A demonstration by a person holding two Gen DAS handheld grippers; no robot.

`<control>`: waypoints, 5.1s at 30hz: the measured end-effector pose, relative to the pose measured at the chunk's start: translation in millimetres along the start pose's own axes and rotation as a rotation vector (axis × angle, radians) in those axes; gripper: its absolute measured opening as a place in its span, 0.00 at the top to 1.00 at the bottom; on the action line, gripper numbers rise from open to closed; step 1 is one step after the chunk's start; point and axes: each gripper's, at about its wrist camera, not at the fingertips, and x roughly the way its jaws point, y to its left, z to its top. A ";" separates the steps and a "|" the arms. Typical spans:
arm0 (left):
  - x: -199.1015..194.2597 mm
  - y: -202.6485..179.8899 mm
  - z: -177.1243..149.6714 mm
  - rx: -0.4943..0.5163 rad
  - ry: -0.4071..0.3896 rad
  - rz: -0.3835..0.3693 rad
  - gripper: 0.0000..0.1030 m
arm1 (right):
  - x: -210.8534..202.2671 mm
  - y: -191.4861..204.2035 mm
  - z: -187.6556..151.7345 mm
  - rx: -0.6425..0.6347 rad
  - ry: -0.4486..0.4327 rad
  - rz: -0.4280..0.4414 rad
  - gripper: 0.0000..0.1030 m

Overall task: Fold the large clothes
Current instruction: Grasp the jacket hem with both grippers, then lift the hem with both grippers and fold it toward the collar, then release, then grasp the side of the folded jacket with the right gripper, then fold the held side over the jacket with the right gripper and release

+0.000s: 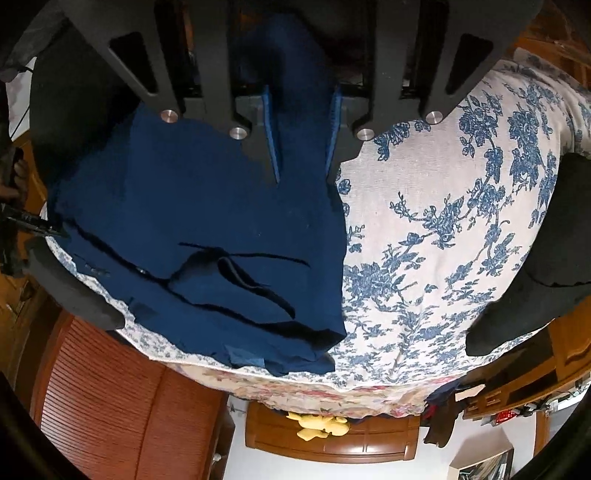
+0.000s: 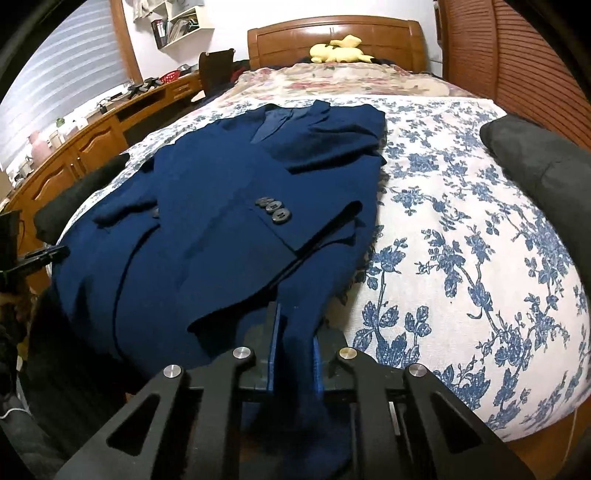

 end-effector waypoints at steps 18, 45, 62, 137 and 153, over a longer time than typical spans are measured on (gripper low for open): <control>-96.9 -58.0 124.2 0.126 -0.315 -0.043 0.97 | -92.7 12.0 78.4 -0.012 -0.332 0.121 0.96; -63.4 -65.6 218.7 0.121 -0.378 0.017 0.97 | -95.5 -2.4 99.1 -0.090 -0.360 -0.058 0.96; 9.9 -51.3 190.3 0.087 -0.261 0.061 0.74 | -19.0 4.3 132.1 -0.081 -0.201 -0.213 0.67; 16.3 -28.2 97.5 0.083 -0.261 0.001 0.28 | 153.5 101.3 265.2 -0.396 -0.027 -0.418 0.47; 15.8 -26.8 99.2 0.081 -0.267 -0.001 0.28 | 132.3 111.1 263.1 -0.344 -0.119 -0.422 0.37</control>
